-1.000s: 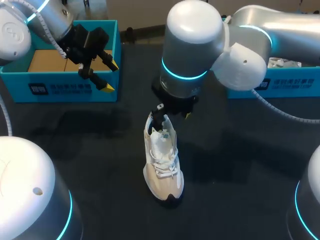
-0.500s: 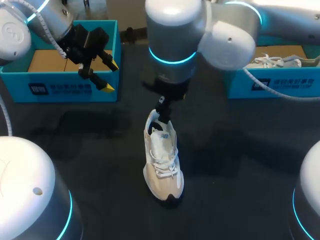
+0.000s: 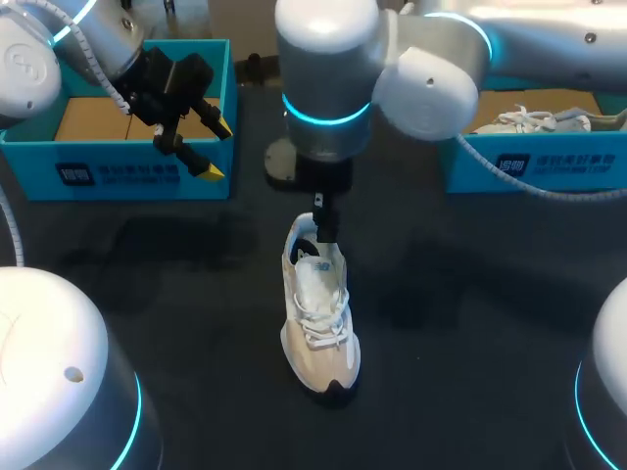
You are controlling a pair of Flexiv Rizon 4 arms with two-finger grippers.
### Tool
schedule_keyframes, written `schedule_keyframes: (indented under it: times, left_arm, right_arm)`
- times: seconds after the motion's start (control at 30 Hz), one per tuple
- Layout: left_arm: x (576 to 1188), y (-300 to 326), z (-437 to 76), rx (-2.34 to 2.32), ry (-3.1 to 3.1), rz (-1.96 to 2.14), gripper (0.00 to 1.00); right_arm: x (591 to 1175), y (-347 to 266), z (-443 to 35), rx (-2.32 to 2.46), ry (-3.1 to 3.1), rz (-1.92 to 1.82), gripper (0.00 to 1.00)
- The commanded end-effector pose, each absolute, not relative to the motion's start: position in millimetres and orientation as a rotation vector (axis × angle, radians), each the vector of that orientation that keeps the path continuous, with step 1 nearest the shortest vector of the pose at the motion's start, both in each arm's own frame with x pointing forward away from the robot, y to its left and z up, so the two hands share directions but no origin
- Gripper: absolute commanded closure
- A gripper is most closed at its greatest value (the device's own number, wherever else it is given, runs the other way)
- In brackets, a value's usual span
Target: Take the shoe out of the shoebox, open the shoe tongue, remove and reinsert the insole, then place the shoe into the shoebox
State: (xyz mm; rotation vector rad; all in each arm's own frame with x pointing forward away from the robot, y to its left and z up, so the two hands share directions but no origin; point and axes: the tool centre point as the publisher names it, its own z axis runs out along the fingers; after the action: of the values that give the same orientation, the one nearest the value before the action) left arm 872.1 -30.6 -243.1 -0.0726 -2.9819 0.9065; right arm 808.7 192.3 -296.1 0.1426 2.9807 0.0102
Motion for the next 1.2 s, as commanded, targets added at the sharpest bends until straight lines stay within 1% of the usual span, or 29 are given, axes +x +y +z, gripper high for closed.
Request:
schedule_keyframes:
  times: [0.03,0.23,0.77,0.93,1.2]
  left_arm:
    - [872,-31,-243,-0.073,-2.982,0.901,0.00]
    - [872,-31,-243,-0.073,-2.982,0.901,0.00]
    - [872,-31,-243,-0.073,-2.982,0.901,0.00]
    - [872,-31,-243,-0.073,-2.982,0.901,0.00]
    - [872,-31,-243,-0.073,-2.982,0.901,0.00]
  right_arm:
    - [826,183,-304,0.165,3.035,0.082,0.00]
    - [838,182,-306,0.167,3.046,0.073,0.00]
    - [861,206,-339,0.086,3.074,0.035,0.00]
    - [864,210,-342,0.092,3.073,0.052,0.00]
    - [860,219,-360,0.069,3.084,0.028,0.00]
